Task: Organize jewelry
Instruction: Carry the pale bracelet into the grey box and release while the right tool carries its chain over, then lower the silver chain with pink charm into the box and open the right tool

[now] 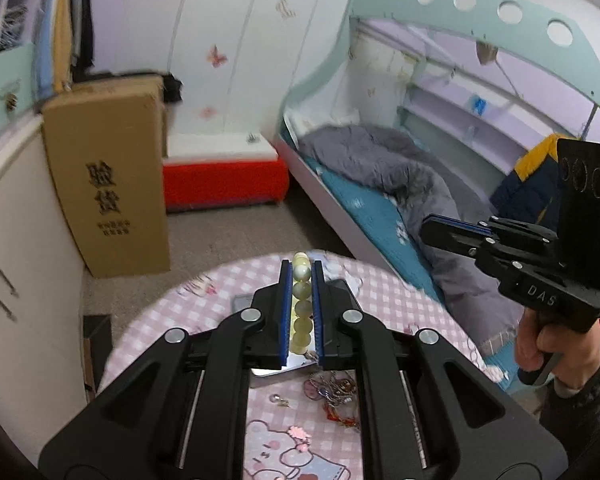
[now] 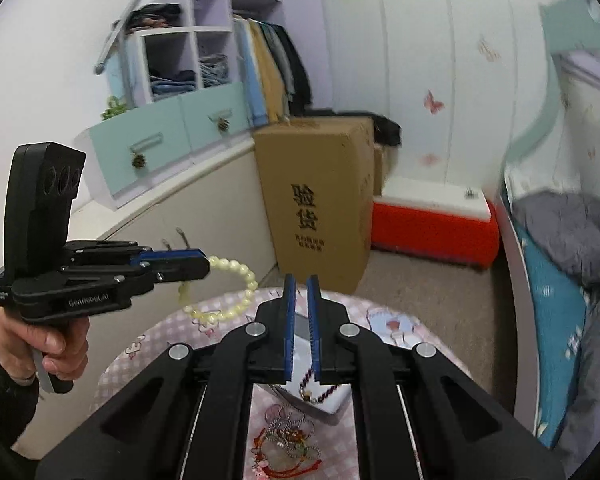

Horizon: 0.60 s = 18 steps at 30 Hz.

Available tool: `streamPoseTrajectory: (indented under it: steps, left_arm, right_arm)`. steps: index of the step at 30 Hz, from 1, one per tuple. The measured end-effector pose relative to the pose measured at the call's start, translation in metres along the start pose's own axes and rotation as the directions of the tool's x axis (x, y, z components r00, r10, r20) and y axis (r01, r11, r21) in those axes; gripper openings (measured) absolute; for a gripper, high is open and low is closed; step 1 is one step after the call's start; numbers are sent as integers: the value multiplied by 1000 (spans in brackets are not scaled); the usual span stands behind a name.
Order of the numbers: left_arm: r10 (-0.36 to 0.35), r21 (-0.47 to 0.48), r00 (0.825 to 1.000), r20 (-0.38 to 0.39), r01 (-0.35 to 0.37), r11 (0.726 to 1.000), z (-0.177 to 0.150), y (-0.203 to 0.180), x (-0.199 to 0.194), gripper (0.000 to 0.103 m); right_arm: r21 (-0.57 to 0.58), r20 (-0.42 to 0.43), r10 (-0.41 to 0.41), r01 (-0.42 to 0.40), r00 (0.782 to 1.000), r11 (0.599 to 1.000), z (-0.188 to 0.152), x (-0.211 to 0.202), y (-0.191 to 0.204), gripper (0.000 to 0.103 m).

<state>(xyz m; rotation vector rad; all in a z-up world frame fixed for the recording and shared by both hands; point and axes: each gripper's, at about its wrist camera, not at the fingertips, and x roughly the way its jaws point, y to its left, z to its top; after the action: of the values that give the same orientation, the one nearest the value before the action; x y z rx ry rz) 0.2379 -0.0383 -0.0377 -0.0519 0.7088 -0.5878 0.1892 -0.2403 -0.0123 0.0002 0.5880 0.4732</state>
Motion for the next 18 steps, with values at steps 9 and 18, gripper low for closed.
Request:
streamPoseTrajectory:
  steps: [9,18]
  left_arm:
    - [86,-43,989,-122,-92,995,-19,7,49,93]
    - [190,-118,982,-14,-191,975,-40,32,6,93]
  right_arm:
    - [118,-101,33,-21,994,993,-63,15,-7,67]
    - [136,-235,101,-70,967,988,-117,56,36,67]
